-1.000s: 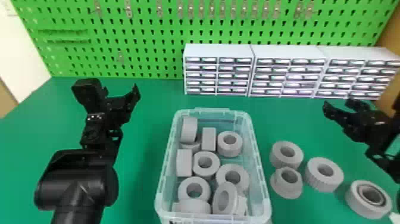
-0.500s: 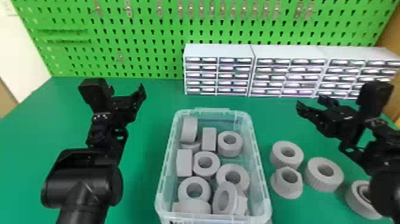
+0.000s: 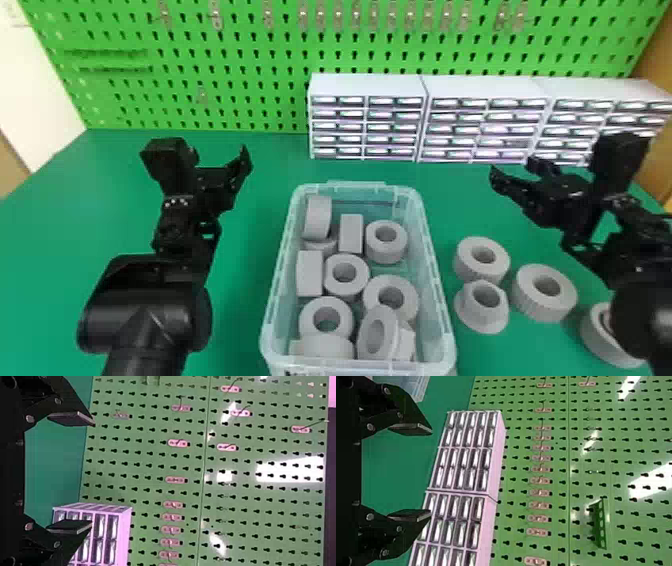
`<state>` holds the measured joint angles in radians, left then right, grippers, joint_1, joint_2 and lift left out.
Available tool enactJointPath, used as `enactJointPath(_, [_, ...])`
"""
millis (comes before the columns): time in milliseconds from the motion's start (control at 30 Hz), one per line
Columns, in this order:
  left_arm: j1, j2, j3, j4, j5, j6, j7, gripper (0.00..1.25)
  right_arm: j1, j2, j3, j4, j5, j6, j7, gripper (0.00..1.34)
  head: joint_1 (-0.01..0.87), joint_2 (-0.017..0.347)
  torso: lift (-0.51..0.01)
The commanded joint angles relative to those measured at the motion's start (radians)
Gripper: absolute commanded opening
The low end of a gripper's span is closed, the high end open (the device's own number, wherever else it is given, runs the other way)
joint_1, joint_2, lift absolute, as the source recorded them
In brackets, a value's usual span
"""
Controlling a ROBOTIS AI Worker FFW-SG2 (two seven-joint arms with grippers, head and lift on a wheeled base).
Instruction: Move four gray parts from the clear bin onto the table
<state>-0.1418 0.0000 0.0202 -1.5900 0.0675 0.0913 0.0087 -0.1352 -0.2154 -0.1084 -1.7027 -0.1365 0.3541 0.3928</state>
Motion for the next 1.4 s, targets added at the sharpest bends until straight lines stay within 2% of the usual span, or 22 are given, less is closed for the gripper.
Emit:
enactJointPath(0, [0.002, -0.003, -0.002, 0.005, 0.0, -0.002, -0.001, 0.9, -0.001, 0.001, -0.002, 0.0, 0.0, 0.0, 0.0, 0.81, 0.693, 0.072, -0.052])
enactJointPath(200, [0.001, -0.003, -0.003, 0.007, 0.002, -0.005, -0.003, 0.9, -0.004, 0.008, -0.014, 0.0, 0.0, 0.0, 0.0, 0.81, 0.693, 0.072, -0.052])
enactJointPath(833, [0.002, -0.003, -0.014, 0.027, 0.006, -0.027, -0.007, 0.9, -0.007, 0.01, -0.013, 0.0, -0.002, 0.003, 0.0, 0.81, 0.693, 0.072, -0.052])
enactJointPath(1100, [0.001, -0.003, -0.016, 0.027, 0.006, -0.03, -0.007, 0.9, -0.015, 0.028, -0.013, 0.0, 0.008, 0.003, 0.0, 0.81, 0.693, 0.072, -0.052])
enactJointPath(1367, [0.001, -0.003, -0.014, 0.027, 0.006, -0.033, -0.007, 0.9, -0.012, 0.022, -0.039, -0.002, 0.0, 0.003, 0.0, 0.81, 0.693, 0.072, -0.052])
